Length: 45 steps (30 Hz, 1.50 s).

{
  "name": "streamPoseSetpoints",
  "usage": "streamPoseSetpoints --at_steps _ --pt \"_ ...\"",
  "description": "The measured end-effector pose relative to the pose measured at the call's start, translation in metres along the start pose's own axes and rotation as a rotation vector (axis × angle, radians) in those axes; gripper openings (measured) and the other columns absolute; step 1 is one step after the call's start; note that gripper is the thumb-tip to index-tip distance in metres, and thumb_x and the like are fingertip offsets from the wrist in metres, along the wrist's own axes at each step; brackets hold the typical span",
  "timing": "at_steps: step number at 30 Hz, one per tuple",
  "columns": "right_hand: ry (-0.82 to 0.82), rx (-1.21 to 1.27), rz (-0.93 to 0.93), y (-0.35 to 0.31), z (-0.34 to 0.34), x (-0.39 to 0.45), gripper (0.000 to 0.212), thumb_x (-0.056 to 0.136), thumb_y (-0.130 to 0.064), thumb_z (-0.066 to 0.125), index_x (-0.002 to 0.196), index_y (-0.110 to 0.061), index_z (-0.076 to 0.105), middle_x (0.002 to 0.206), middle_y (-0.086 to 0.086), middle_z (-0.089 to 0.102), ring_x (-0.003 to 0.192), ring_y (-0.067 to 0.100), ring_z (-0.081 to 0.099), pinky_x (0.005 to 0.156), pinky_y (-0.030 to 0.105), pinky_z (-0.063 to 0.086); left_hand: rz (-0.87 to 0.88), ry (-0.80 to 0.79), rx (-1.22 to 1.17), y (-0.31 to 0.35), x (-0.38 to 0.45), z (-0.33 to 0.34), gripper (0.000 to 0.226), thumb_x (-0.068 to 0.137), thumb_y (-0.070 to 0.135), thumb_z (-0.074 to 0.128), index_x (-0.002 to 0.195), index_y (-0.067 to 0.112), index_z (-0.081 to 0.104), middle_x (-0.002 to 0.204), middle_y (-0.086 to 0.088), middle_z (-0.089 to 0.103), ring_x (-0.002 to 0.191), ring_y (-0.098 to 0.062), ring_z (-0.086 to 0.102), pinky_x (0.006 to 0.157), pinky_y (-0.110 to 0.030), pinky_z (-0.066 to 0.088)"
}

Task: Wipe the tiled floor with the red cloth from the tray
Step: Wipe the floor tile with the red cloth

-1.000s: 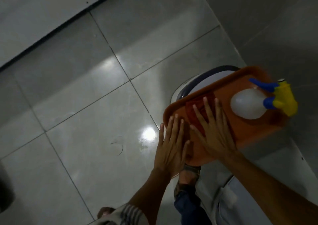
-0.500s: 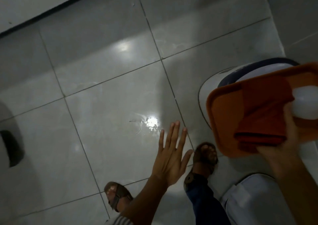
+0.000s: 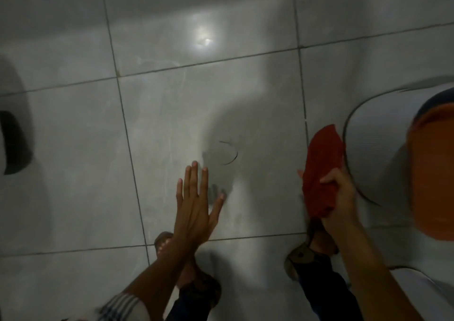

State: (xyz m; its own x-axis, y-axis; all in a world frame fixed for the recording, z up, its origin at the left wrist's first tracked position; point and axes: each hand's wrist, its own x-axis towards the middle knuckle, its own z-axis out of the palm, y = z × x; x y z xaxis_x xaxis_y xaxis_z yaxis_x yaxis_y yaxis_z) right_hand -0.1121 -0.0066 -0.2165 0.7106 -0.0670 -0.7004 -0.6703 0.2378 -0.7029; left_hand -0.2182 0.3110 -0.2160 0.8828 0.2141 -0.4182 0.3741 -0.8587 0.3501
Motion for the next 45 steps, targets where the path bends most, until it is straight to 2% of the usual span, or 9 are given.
streamPoseSetpoints --at_steps 4,7,14,20,27,32,35,39,45 --pt "0.014 -1.131 -0.308 0.059 0.083 0.068 0.077 0.108 -0.050 0.031 0.177 -0.020 0.014 0.186 -0.001 0.017 0.172 0.023 0.015 0.140 0.049 0.017 -0.084 0.016 -0.064 -0.060 0.040 0.043 0.089 0.109 0.064 0.036 0.177 0.017 0.002 0.186 -0.005 -0.012 0.173 -0.025 -0.009 0.139 -0.053 0.003" --pt "0.080 -1.589 -0.456 0.130 0.071 0.075 0.084 0.115 -0.054 0.031 0.176 -0.004 0.002 0.185 0.019 -0.003 0.172 0.039 -0.003 0.140 0.060 0.005 -0.118 0.059 -0.092 -0.099 0.066 0.062 0.086 0.111 0.057 0.038 0.177 0.014 0.003 0.186 -0.009 -0.007 0.173 -0.031 -0.004 0.138 -0.057 0.009" --pt "0.069 -1.626 -0.876 0.140 0.188 0.135 0.072 0.117 -0.047 0.029 0.175 -0.007 0.017 0.184 0.017 0.016 0.171 0.038 0.016 0.138 0.055 0.021 -0.121 0.179 -0.067 -0.142 0.084 0.084 0.071 0.116 0.041 0.032 0.176 0.008 0.010 0.186 -0.013 0.002 0.173 -0.031 -0.001 0.139 -0.053 0.000" --pt "-0.592 -1.752 -1.028 0.188 0.151 0.059 0.068 0.117 -0.038 0.041 0.175 -0.010 0.022 0.185 0.014 0.014 0.172 0.036 0.010 0.139 0.055 0.018 -0.126 0.230 -0.076 -0.135 0.085 0.086 0.066 0.117 0.026 0.035 0.174 0.002 0.014 0.184 -0.019 0.007 0.172 -0.037 0.004 0.138 -0.059 0.003" --pt "0.078 -1.595 -0.811 0.125 0.216 0.136 0.067 0.117 -0.041 0.034 0.175 -0.010 0.022 0.183 0.018 0.018 0.171 0.040 0.016 0.138 0.056 0.022 -0.128 0.253 -0.050 -0.139 0.086 0.097 0.069 0.116 0.032 0.033 0.175 0.003 0.009 0.185 -0.018 0.002 0.172 -0.038 0.000 0.138 -0.061 0.000" --pt "-0.365 -1.668 -0.951 0.164 0.186 0.081 0.068 0.116 -0.039 0.040 0.176 -0.012 0.020 0.185 0.014 0.012 0.173 0.035 0.008 0.138 0.054 0.019 -0.128 0.247 -0.055 -0.140 0.089 0.096 0.071 0.116 0.035 0.032 0.175 0.004 0.007 0.185 -0.017 0.000 0.172 -0.037 -0.002 0.137 -0.062 -0.001" --pt "-0.296 -1.696 -0.844 0.170 0.154 0.061 0.070 0.117 -0.043 0.039 0.177 -0.015 0.017 0.186 0.014 0.008 0.173 0.035 0.005 0.138 0.055 0.019 -0.132 0.236 -0.058 -0.142 0.087 0.094 0.072 0.116 0.038 0.031 0.176 0.007 0.005 0.186 -0.015 -0.002 0.172 -0.034 -0.004 0.137 -0.062 -0.001" --pt "-0.113 -1.553 -0.981 0.158 0.248 0.121 0.066 0.116 -0.042 0.035 0.174 -0.010 0.026 0.183 0.019 0.021 0.170 0.038 0.018 0.138 0.054 0.021 -0.116 0.235 -0.031 -0.148 0.087 0.103 0.074 0.116 0.041 0.030 0.176 0.009 0.001 0.185 -0.015 -0.005 0.172 -0.034 -0.007 0.138 -0.059 -0.005" --pt "-0.421 -1.645 -1.021 0.167 0.161 0.081 0.070 0.116 -0.043 0.047 0.175 -0.013 0.025 0.185 0.015 0.016 0.172 0.035 0.011 0.140 0.053 0.013 -0.109 0.266 0.051 -0.144 0.088 0.105 0.080 0.114 0.050 0.034 0.175 0.006 0.005 0.185 -0.017 0.001 0.172 -0.037 -0.001 0.138 -0.060 0.001"
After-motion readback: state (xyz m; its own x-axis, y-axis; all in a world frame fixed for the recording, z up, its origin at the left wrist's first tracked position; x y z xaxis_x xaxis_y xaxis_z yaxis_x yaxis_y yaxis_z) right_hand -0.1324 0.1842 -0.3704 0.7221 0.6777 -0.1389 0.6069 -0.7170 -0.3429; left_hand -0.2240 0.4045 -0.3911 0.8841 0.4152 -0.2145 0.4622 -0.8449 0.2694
